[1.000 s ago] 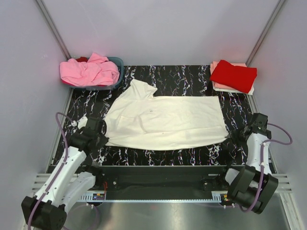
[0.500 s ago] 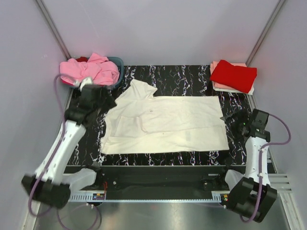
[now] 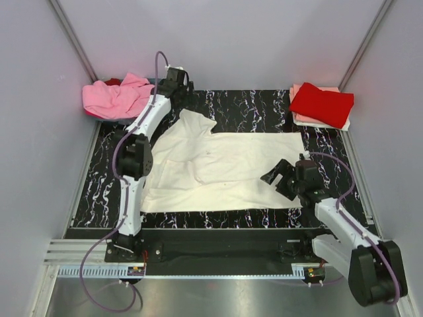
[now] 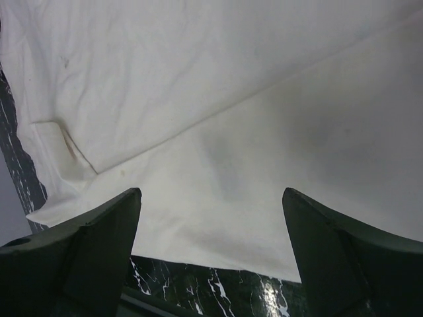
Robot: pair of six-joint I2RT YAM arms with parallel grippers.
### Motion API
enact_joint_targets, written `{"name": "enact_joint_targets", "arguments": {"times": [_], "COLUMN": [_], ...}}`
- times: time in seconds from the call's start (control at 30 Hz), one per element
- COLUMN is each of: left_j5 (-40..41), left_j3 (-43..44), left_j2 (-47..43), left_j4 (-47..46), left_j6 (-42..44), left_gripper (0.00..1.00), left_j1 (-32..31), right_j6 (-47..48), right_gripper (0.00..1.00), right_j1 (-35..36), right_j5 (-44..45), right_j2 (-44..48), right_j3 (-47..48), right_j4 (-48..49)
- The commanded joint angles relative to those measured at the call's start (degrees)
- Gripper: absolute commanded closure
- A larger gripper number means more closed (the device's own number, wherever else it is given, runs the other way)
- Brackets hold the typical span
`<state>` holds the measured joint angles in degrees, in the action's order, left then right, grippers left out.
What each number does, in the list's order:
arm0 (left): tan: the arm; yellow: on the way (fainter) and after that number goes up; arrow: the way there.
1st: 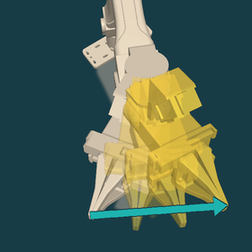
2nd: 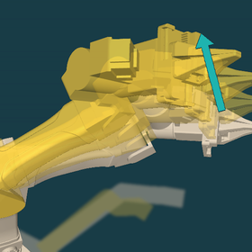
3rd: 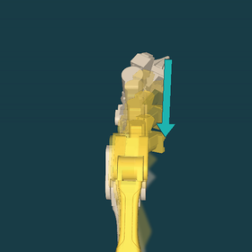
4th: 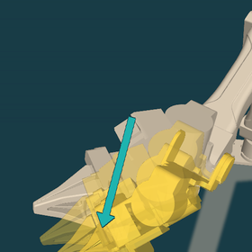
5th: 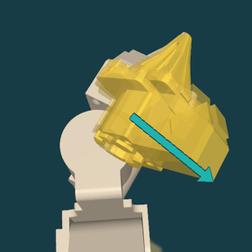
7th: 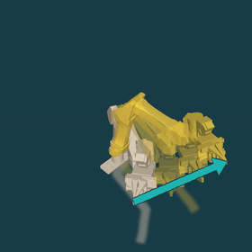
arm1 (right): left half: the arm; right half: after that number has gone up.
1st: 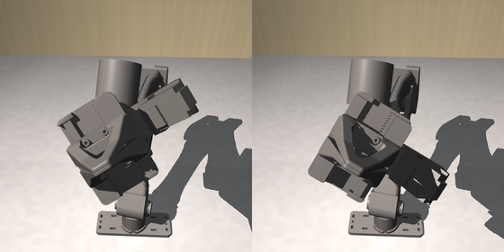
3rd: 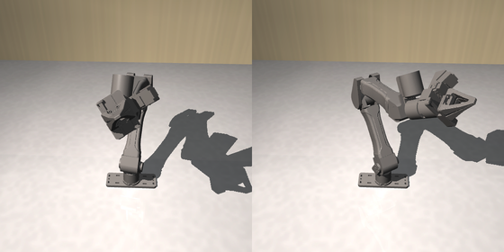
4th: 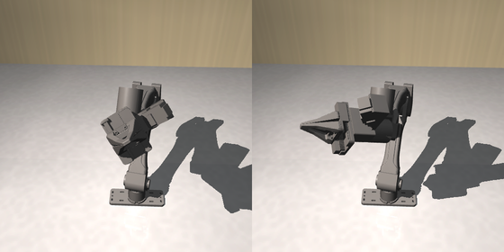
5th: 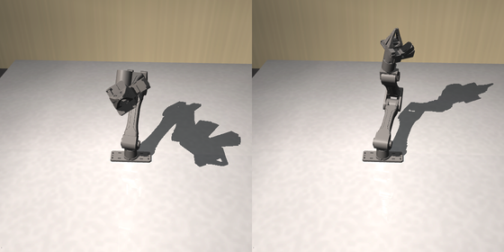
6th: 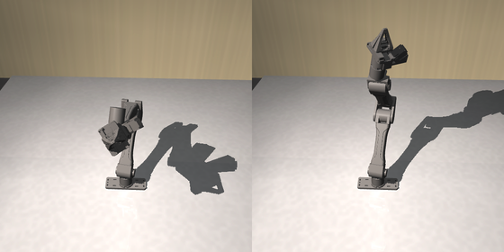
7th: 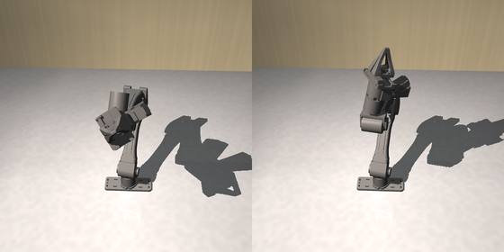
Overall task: Fold and stack the t-shirts
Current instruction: Fold the tshirt
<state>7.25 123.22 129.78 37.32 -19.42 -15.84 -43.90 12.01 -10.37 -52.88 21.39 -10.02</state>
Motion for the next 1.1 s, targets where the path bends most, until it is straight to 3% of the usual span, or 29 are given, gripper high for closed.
{"name": "enact_joint_targets", "arguments": {"times": [0.0,0.23,0.37,0.6,0.87,1.0,1.07], "left_j5": [-0.57,-2.23,-6.88,-12.43,-14.71,-14.63,-14.63], "left_j3": [8.52,10.46,11.69,12.05,7.21,6.68,6.42], "left_j2": [5.12,12.87,15.93,19.63,19.02,18.76,18.76], "left_j4": [3.11,2.15,1.26,1.09,-2.43,-3.13,-3.22], "left_j6": [3.77,0.53,0.0,-2.02,-2.82,-2.73,-2.99], "left_gripper": [0.18,0.16,0.11,0.12,0.34,0.52,0.55], "left_j1": [0.19,2.83,3.18,3.27,3.18,3.18,3.27], "right_j6": [0.92,0.83,0.66,0.57,0.48,0.57,0.57], "right_gripper": [0.06,0.07,0.08,0.09,0.08,0.08,0.09], "right_j1": [0.65,0.65,0.73,0.73,0.73,0.73,0.73], "right_j5": [3.17,3.34,3.6,3.34,3.25,3.25,3.16], "right_j2": [-4.85,-9.87,-12.67,-13.91,-15.14,-15.41,-15.85], "right_j3": [3.22,4.89,5.95,6.56,7.27,7.44,7.7], "right_j4": [9.23,9.41,8.97,9.05,8.79,8.88,8.62]}}
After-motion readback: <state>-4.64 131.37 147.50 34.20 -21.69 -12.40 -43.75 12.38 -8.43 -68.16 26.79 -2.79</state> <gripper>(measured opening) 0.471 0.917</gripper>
